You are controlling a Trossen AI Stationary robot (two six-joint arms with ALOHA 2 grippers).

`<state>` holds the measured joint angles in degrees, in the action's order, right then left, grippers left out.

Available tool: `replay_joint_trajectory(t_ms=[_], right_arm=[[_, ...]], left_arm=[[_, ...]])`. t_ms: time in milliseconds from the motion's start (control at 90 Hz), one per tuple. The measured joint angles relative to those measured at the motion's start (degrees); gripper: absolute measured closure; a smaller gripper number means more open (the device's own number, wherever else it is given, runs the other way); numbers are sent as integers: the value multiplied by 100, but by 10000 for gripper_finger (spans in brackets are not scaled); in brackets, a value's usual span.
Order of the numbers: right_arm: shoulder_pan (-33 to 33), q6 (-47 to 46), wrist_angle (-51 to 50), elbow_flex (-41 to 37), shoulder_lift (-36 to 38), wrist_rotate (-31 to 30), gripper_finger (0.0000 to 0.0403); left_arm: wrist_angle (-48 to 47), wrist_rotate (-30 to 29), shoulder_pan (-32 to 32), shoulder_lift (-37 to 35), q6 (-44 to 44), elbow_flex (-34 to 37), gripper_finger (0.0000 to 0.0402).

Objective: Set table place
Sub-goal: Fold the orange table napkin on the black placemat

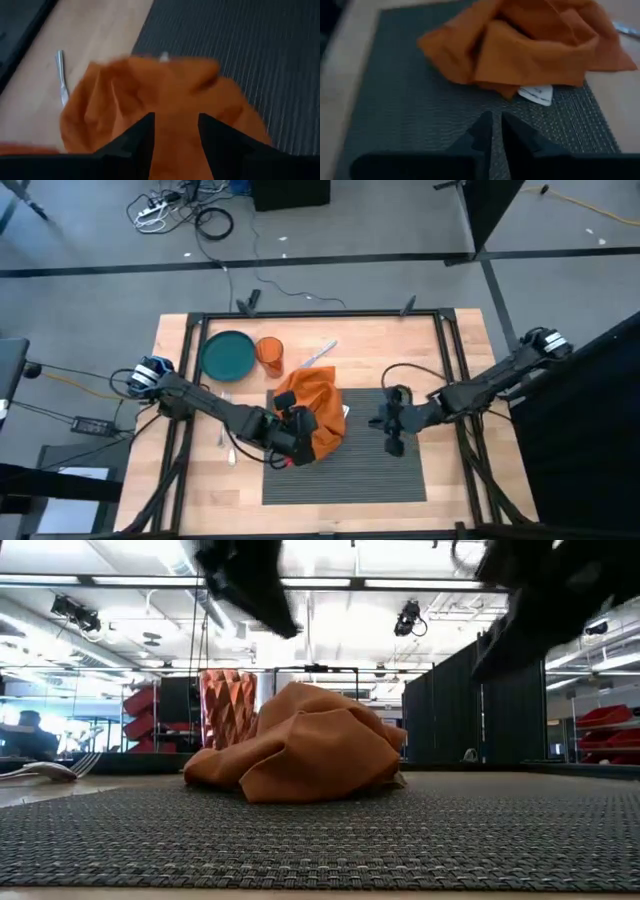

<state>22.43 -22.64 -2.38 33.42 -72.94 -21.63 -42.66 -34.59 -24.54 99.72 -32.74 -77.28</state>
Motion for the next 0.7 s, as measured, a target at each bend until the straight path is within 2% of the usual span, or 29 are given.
replay_joint_trajectory(t_ms=[133,289,400,544,700], right_arm=[[-430,47,1183,-202,-940,443,302],[-805,456,2994,-157,-1954,1662,241],[-1010,425,3315,-45,-2353,1787,210],[-1199,231,3776,-29,-2635,1953,188],[-1220,207,4831,-21,-2742,2391,190]], left_arm=[[32,9,-170,3,-475,447,265],[433,114,-273,9,-807,947,265],[471,114,-327,7,-950,1049,265],[601,114,-351,7,-968,1087,265],[720,109,-349,7,-944,1087,265]])
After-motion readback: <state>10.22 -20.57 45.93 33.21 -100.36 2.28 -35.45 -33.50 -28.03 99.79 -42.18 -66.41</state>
